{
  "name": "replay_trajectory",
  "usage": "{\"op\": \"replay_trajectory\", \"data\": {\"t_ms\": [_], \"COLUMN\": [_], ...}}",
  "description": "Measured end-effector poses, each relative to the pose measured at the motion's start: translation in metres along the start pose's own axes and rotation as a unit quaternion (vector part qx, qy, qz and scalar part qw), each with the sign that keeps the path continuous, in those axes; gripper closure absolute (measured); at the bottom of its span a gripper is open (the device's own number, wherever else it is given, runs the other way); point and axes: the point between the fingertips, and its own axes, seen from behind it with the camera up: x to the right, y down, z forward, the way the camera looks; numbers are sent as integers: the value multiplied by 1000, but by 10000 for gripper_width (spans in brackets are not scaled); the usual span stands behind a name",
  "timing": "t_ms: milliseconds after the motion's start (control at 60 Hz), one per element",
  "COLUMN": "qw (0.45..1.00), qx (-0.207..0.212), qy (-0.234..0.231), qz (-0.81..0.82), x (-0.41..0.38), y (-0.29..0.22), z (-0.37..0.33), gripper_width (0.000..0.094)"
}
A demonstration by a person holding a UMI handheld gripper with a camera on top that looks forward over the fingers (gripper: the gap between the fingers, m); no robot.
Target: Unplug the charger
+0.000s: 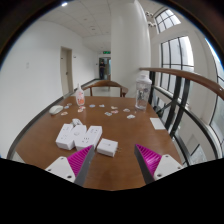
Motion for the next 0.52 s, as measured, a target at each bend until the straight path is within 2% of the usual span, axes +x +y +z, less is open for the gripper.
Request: {"op": "replay_trajectory", "data": {"t_ms": [250, 333, 450, 517], "qw": [997, 997, 993, 993], "qx": [60, 65, 72, 75], "qy": [35, 35, 74, 71], "qz": [-47, -34, -56, -51], "x": [1, 3, 32, 39], "y": [-6, -7, -6, -6], "z": [-81, -99, -111, -111], "gripper_width": [94, 96, 103, 110]}}
